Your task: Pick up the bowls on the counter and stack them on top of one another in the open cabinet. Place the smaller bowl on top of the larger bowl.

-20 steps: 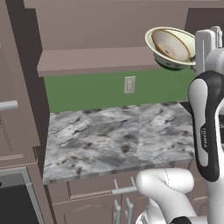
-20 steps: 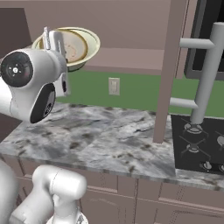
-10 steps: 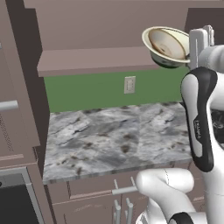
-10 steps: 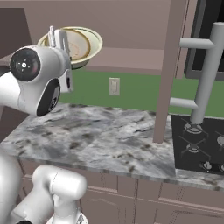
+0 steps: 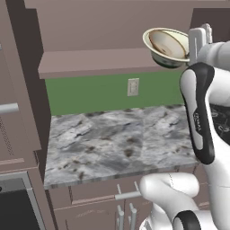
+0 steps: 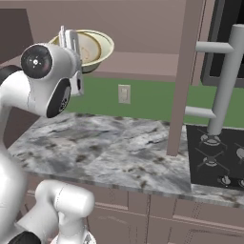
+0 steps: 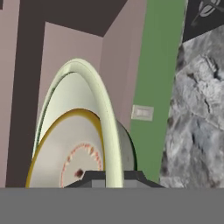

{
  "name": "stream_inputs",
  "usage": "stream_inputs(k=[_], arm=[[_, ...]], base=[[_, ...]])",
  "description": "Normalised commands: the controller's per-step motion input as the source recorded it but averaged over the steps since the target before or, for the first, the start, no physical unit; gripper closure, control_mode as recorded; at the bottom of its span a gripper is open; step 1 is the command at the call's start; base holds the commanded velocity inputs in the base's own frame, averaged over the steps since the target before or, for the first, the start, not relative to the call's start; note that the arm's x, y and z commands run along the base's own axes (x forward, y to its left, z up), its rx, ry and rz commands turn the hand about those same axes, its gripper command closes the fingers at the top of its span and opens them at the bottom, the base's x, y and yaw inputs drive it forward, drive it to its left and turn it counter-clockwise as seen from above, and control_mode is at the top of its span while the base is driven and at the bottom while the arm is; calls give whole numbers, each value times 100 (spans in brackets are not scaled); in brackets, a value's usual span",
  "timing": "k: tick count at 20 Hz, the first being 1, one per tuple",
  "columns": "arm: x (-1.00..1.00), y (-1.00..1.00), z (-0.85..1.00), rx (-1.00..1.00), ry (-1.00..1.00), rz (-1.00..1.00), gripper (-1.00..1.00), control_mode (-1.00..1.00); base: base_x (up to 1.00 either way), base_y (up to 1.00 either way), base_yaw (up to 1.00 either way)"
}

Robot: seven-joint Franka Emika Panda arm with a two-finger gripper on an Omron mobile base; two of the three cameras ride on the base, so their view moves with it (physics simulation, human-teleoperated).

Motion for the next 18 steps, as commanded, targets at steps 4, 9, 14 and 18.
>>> stream_inputs(k=[4,9,14,18], arm=[[30,0,0,0,0,0,100,-100],[31,1,0,0,0,0,100,-100],[30,2,-4,-1,0,0,100,-100],[31,2,-6,-1,0,0,100,-100]], base=[[0,0,0],[0,0,0],[0,0,0],[0,0,0]])
